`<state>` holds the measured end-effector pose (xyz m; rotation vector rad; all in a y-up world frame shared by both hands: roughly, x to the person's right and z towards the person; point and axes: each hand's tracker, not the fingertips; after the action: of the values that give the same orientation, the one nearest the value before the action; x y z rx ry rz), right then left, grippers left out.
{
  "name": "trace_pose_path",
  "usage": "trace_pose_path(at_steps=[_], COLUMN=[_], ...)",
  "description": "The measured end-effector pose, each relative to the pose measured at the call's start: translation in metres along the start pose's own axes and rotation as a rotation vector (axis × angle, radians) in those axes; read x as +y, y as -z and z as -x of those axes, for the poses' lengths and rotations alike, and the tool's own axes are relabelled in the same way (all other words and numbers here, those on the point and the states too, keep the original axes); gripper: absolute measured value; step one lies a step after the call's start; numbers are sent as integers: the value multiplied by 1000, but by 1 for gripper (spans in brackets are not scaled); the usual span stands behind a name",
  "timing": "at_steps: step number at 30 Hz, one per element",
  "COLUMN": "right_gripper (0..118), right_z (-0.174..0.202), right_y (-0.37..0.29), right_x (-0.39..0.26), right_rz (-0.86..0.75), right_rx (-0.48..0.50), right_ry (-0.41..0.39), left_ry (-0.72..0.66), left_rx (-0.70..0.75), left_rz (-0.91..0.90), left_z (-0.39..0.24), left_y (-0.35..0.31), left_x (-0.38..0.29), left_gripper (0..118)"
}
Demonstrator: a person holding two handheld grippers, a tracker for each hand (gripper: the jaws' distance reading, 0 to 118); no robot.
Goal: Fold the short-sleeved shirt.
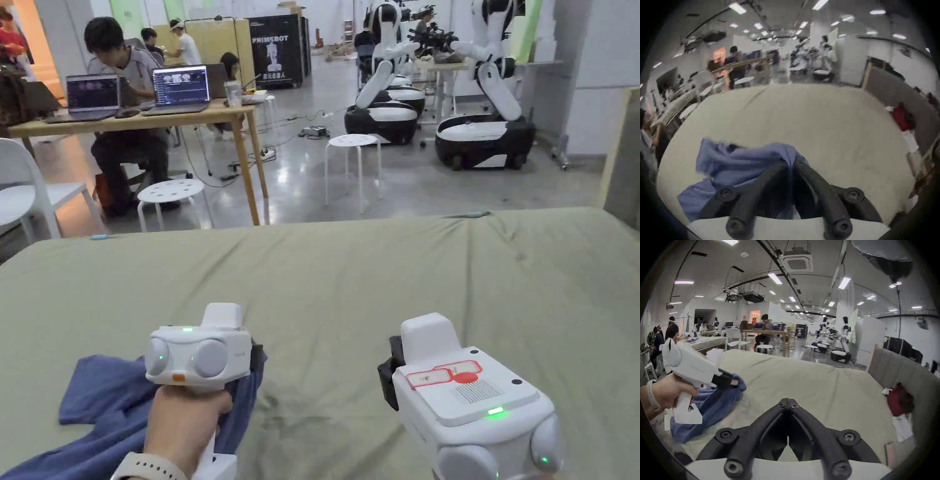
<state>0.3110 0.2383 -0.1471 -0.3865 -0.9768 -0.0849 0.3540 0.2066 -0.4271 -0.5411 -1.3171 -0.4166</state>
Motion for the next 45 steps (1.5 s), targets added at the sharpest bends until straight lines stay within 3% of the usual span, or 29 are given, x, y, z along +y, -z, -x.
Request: trace_pose_path(at_steps=[7,10,15,19,20,23,24,28,31,32,35,38,40,45], right_gripper=[0,0,0,0,0,0,0,0,0,0,0,0,0,0], right_z=[-108,-141,-174,-187,-187,-177,-171,-142,-114,-105,-81,-67,-60,-49], right_y=[-57,-76,-97,-100,-99,-94,-91,-70,-49,-43,-27,-22,-22,-18], right_x=[-30,-49,-76,-85,-85,-83,-82,-76,-72,-71,-70,-73,-74,-76], right_rz=[9,28,59,70,69,49,46,21,16,14,10,6,9,31], right_rx=[-186,-264,-321,-306,-299,-249,-237,-162,-108,-99,-60,-55,-54,-63], right_ry=[68,39,11,55,63,66,68,92,103,113,124,134,136,113], left_ry=[103,159,145,119,116,106,106,65,-4,2,45,15,-5,-39], left_rx=[-353,-426,-391,-366,-355,-316,-296,-175,25,80,176,242,236,130], left_rz=[-83,-8,202,180,138,-1,-59,-196,-276,-267,-244,-257,-211,-97], left_z=[-220,-291,-336,-327,-320,-288,-272,-197,-127,-105,-56,-21,-8,1], left_y=[-10,10,73,76,71,43,27,-46,-98,-111,-137,-154,-151,-122], left_x=[42,17,-48,-67,-64,-55,-55,-67,-99,-111,-135,-152,-157,-147], left_gripper=[1,1,1,5,20,95,101,86,82,73,25,16,0,0])
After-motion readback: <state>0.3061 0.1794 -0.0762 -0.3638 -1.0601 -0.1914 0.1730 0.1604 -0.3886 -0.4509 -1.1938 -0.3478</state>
